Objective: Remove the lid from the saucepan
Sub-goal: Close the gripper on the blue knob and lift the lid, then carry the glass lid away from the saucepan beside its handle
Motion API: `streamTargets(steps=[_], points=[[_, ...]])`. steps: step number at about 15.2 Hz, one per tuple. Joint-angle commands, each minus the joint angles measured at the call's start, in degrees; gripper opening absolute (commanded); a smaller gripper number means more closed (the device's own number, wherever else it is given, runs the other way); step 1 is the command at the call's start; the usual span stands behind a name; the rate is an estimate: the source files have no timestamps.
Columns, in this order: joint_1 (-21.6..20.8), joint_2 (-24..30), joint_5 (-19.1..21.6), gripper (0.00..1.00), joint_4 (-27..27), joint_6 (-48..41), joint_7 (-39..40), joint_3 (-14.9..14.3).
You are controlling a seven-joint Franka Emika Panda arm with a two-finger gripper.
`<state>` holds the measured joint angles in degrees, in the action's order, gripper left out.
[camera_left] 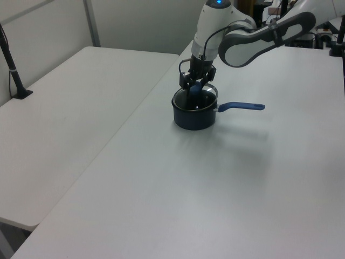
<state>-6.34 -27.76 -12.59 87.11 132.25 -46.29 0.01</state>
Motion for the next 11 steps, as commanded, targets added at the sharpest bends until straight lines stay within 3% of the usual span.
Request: streamTargets(steps=[1,5,7,8,11], points=[[-0.43,1.83,-0.16,0.49,-0.37,-0.32,-1.00,-0.54],[0.53,3.94,-0.16,0.48,0.07,-2.33,-0.73,-0.27],[1.76,8.57,0.54,0.48,1.21,-9.33,1.01,0.08],[2.46,11.47,2.29,0.43,3.22,-12.51,3.90,0.25],[5.27,18.78,9.32,0.41,7.89,-22.34,18.38,0.17]])
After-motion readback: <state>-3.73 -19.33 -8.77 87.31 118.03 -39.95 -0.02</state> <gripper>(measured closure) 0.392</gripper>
